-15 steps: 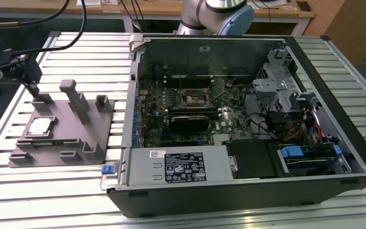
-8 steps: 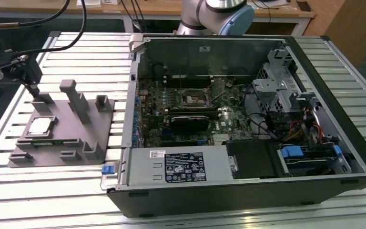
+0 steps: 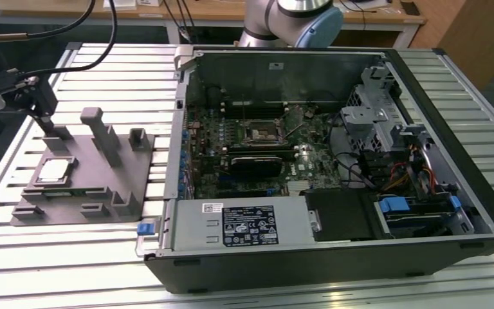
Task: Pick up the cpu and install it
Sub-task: 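Pick up the cpu and move it towards the insertion slot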
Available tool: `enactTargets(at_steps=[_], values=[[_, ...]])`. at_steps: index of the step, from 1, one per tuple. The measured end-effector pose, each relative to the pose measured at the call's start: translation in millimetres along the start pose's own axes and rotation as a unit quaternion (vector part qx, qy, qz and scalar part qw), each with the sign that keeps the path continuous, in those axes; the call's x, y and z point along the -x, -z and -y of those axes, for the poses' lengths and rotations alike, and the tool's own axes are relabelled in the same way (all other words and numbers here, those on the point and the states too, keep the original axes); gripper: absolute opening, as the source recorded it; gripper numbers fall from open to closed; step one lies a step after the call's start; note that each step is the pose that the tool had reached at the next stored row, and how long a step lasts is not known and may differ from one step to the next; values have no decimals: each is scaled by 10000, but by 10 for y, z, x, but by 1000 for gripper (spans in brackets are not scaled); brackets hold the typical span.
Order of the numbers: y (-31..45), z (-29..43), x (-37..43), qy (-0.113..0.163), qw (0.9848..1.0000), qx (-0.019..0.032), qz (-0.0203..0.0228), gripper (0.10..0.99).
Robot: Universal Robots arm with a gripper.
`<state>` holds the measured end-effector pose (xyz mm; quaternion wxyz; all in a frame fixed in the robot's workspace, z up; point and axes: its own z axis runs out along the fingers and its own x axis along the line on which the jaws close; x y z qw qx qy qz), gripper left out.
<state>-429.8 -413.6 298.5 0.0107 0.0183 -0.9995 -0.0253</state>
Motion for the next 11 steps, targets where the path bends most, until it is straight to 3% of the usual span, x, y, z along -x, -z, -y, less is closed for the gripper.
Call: enactTargets(at_steps=[11], values=[[-163,8,4,-177,9998,-12,10,776]])
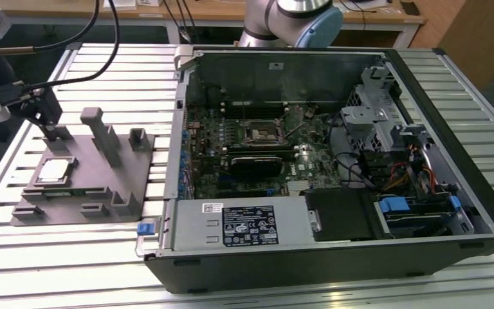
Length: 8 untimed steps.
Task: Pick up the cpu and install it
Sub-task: 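Pick up the cpu and move it towards the insertion slot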
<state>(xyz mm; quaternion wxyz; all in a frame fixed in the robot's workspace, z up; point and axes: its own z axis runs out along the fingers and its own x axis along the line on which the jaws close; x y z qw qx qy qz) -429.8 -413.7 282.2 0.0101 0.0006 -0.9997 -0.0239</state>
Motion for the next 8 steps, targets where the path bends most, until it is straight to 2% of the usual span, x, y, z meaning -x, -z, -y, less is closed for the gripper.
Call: enactTargets(at_steps=[2,5,8], values=[[-20,1,0,-1,10000,10,0,776],[-31,6,-3,1,10000,77,1,776],[-65,11,-9,2,10000,92,4,776]])
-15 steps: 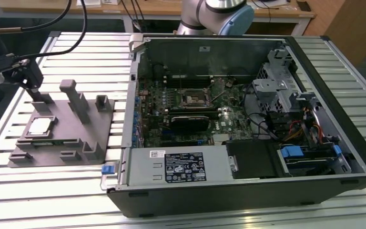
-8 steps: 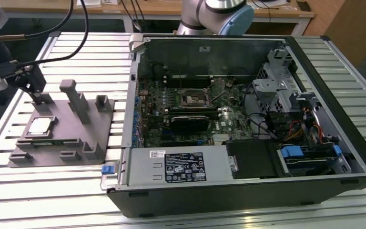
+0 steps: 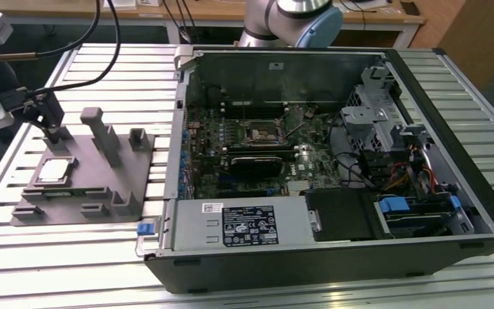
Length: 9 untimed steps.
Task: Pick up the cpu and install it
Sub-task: 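Pick up the cpu and move it towards the insertion slot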
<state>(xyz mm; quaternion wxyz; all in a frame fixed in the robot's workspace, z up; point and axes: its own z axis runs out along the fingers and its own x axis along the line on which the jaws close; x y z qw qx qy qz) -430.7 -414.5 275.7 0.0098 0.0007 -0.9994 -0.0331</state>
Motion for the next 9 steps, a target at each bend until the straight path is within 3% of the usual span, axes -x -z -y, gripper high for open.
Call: enactTargets(at_steps=[9], values=[[-91,6,-11,0,10000,-1,-1,776]])
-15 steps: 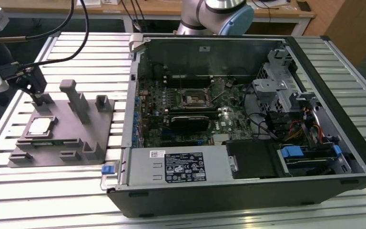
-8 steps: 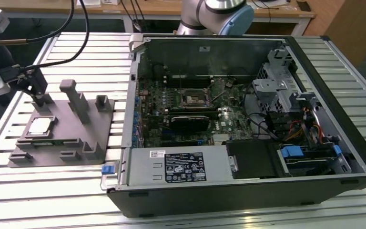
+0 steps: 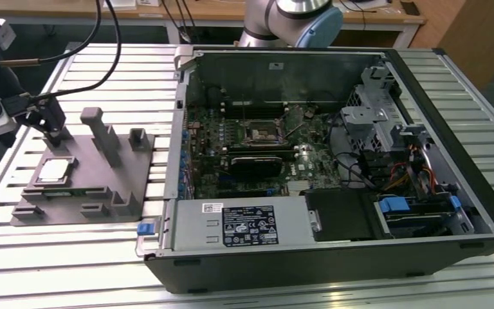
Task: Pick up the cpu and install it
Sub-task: 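Pick up the cpu and move it towards the insertion slot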
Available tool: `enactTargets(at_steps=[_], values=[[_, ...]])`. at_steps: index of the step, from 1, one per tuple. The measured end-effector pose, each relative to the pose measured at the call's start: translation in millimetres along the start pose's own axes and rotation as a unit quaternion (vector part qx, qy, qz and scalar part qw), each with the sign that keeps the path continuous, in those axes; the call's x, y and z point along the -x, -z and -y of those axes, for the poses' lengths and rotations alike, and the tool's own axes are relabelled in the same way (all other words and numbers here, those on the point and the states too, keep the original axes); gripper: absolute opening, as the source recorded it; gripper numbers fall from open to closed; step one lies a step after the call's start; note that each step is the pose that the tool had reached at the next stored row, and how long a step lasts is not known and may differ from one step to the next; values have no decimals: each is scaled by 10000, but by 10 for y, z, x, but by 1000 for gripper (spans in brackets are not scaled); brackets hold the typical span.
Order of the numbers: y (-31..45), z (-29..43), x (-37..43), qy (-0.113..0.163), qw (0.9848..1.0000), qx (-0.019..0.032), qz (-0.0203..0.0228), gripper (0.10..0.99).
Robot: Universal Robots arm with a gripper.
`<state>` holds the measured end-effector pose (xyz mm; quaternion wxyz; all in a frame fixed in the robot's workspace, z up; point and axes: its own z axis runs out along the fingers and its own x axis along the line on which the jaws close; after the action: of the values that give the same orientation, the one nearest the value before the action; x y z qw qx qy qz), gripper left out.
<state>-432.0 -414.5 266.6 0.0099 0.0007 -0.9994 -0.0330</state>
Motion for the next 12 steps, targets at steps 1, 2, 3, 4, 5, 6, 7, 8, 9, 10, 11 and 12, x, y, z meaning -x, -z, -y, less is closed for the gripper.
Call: enactTargets(at_steps=[1,2,3,4,5,6,7,8,9,10,11,12], values=[[-5,0,0,0,10000,0,0,776],[-10,1,0,0,10000,0,0,776],[-16,1,0,0,10000,0,0,776],[-21,1,0,0,10000,0,0,776],[-26,2,1,0,10000,0,0,776],[-32,2,1,0,10000,0,0,776],[-37,2,1,0,10000,0,0,776],[-41,3,1,0,10000,0,0,776],[-45,3,1,0,10000,0,0,776],[-49,3,1,0,10000,0,-1,776],[-54,4,1,0,10000,0,0,776],[-58,4,1,0,10000,0,0,776]])
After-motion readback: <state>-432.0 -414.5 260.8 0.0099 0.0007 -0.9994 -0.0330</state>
